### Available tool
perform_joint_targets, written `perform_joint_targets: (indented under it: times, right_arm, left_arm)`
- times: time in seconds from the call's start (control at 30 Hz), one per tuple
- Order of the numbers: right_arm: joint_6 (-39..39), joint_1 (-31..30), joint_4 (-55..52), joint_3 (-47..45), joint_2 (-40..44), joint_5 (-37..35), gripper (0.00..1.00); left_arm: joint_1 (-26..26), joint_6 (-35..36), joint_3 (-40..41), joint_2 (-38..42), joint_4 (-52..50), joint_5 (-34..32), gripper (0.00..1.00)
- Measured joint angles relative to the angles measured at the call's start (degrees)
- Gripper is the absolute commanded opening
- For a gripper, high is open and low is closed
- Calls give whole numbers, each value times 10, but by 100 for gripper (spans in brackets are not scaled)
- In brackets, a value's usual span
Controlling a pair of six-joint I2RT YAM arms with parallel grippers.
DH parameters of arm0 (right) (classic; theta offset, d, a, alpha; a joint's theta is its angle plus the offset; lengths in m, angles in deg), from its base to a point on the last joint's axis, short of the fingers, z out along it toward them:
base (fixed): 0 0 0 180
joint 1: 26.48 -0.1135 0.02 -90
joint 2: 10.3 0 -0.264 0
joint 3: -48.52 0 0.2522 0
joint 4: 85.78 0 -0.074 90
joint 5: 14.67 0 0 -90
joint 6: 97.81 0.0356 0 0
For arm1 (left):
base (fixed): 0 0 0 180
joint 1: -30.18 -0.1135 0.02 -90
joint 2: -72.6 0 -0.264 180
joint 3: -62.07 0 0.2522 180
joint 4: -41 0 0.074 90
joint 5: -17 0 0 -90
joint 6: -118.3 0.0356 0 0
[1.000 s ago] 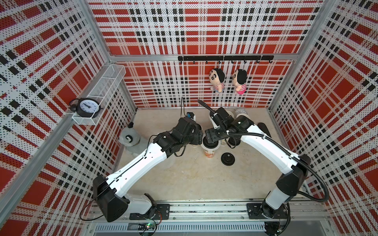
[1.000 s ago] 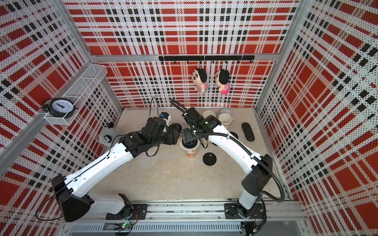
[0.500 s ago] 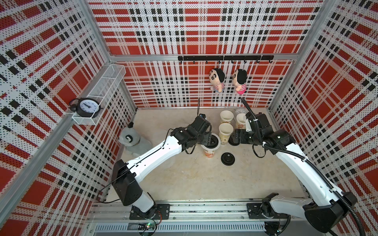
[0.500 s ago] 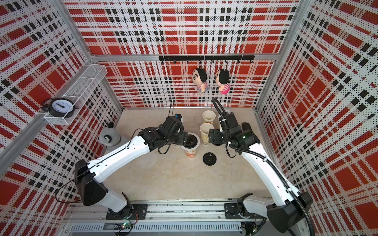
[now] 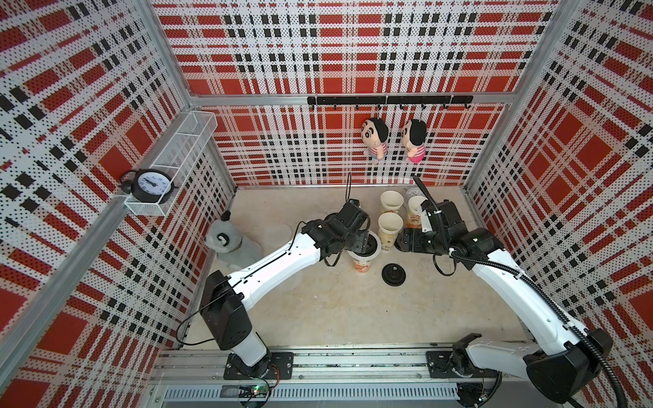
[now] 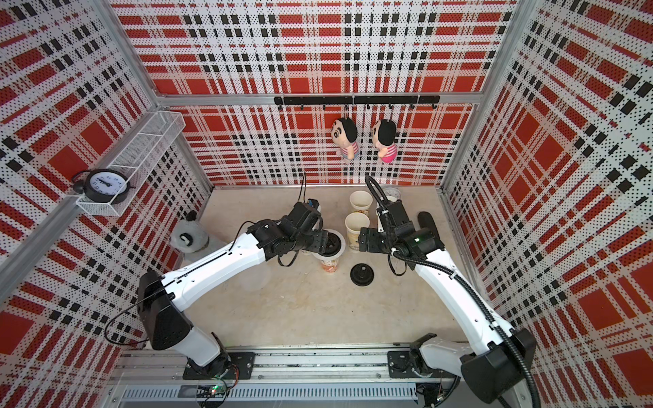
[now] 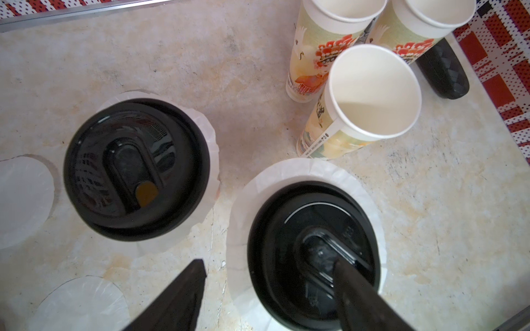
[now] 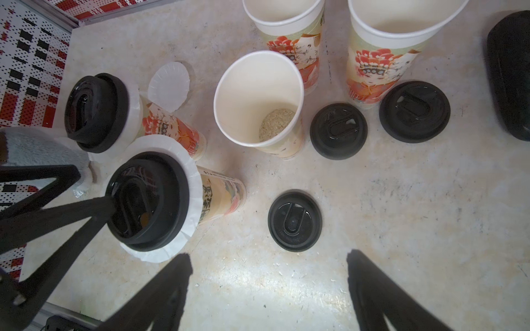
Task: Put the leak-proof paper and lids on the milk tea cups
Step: Secure the cup lid on the cup.
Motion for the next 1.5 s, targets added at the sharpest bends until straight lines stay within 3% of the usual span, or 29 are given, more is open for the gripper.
perform_joint_targets:
  times: [0.97, 1.5]
  right_arm:
    - [1, 0, 31, -33, -4, 23, 86]
    - [2, -8, 65, -35, -75, 63, 80]
  left_arm:
    - [1, -1, 5, -18, 0, -9, 72]
    - [2, -11, 14, -18, 11, -9, 71]
